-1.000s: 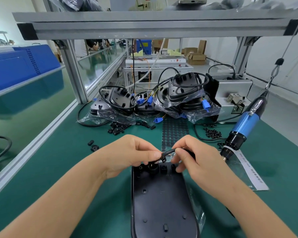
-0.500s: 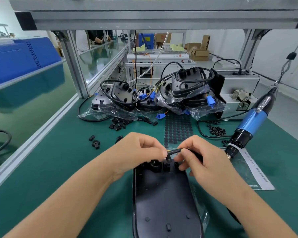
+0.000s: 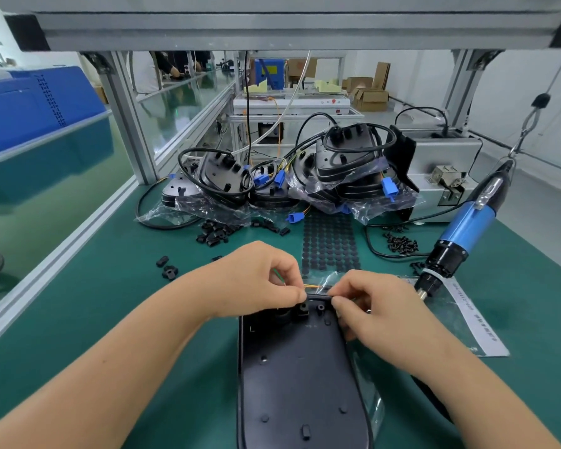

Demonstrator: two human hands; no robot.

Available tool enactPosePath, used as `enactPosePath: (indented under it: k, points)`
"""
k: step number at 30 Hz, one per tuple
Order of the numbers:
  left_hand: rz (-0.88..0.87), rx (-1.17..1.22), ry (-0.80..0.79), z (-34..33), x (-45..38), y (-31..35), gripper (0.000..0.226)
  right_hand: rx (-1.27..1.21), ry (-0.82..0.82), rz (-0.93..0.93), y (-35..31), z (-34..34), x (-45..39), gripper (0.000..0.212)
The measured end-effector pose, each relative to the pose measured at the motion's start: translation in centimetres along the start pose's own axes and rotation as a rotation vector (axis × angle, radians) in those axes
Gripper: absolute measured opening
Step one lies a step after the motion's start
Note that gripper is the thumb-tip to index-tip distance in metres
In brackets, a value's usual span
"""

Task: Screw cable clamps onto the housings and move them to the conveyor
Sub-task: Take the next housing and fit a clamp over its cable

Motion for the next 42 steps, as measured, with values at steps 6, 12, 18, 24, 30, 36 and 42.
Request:
enactPosePath:
  k: [6, 12, 18, 24, 30, 36, 42]
  points:
    - [-0.003, 0.019, -0.042, -0.1, -0.2, -0.2, 0.008, 0.037, -0.032, 0.035, 0.0, -0.1, -0.5, 0.015]
    - [0.010, 0.072, -0.040, -0.1, 0.0, -0.8, 0.014, 0.075, -0.072, 0.100, -0.2, -0.5, -0.3, 0.016]
    - [0.094, 0.307, -0.036, -0.2, 0.7, -1.3, 0.040, 0.025, -0.047, 0.094, 0.1, -0.6, 0.0, 0.021]
    - [0.146, 0.282, -0.013, -0.5, 0.3, -1.8, 0.005, 0.025, -0.026, 0.082, 0.0, -0.7, -0.1, 0.019]
    - [0.117, 0.250, -0.017, -0.7, 0.1, -1.7, 0.005, 0.019, -0.030, 0.064, -0.3, -0.8, 0.0, 0.006]
    - [0.044, 0.040, -0.246, 0.3, -1.0, -0.9, 0.011, -0.040, -0.008, 0.080, -0.9, -1.3, 0.3, 0.013]
    - [-0.135, -0.027, 0.039, -1.3, -8.7, 4.5, 0.010, -0.182, -0.031, -0.015, -0.4, -1.6, 0.0, 0.013]
Point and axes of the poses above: each hand's wrist, its own x-axis away from the middle knuckle, its own z-axis out of the back of the hand, y = z × x, the point moved 6 cm from there along -x, towards the middle knuckle, and after that the axes turned 15 degrees about y, right-handed, at the moved point
